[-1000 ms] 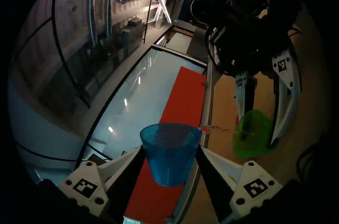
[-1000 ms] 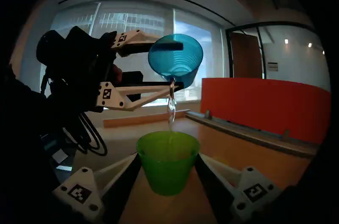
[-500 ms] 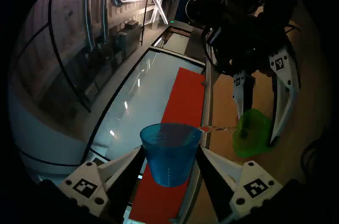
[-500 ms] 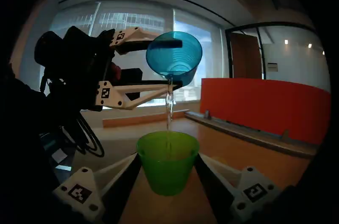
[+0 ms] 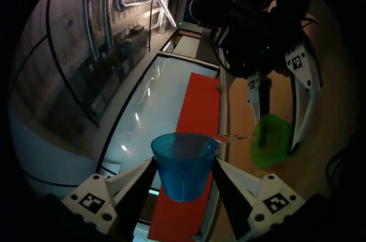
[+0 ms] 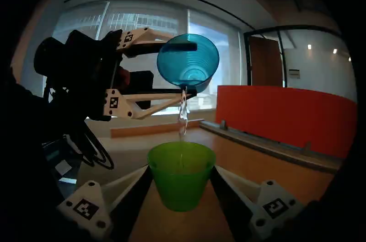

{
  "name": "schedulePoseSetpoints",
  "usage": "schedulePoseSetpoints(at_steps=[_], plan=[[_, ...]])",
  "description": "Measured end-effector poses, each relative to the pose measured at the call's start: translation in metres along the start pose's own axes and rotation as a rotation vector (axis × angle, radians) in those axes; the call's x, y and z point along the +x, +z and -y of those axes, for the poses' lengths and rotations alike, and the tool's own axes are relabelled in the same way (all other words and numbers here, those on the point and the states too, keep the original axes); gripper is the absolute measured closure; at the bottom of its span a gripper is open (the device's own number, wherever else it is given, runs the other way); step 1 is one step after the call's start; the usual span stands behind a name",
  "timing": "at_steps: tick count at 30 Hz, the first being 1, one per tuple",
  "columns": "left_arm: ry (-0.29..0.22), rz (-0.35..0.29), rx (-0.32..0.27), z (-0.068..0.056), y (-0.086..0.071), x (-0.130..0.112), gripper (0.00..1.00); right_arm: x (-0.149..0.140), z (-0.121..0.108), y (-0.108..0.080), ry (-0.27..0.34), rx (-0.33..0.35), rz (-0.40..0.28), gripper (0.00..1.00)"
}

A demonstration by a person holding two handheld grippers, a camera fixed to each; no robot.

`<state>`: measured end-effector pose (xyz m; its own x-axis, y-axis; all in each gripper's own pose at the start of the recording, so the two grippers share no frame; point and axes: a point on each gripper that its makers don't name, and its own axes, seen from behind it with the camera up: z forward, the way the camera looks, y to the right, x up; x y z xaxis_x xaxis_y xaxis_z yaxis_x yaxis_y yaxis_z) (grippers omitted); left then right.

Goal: Pour water

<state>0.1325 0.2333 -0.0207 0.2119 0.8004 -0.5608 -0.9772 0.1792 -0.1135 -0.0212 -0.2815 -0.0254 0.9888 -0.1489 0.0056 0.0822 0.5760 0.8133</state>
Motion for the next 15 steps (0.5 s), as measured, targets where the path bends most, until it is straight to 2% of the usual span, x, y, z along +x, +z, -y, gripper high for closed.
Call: schedulePoseSetpoints(at_steps=[15], plan=[[0.047,-0.002,0.01,0.0023,-0.0003,0.001,0.17,-0.0017,-0.0009,0.0,0.001,-0.002,0.0,0.13]])
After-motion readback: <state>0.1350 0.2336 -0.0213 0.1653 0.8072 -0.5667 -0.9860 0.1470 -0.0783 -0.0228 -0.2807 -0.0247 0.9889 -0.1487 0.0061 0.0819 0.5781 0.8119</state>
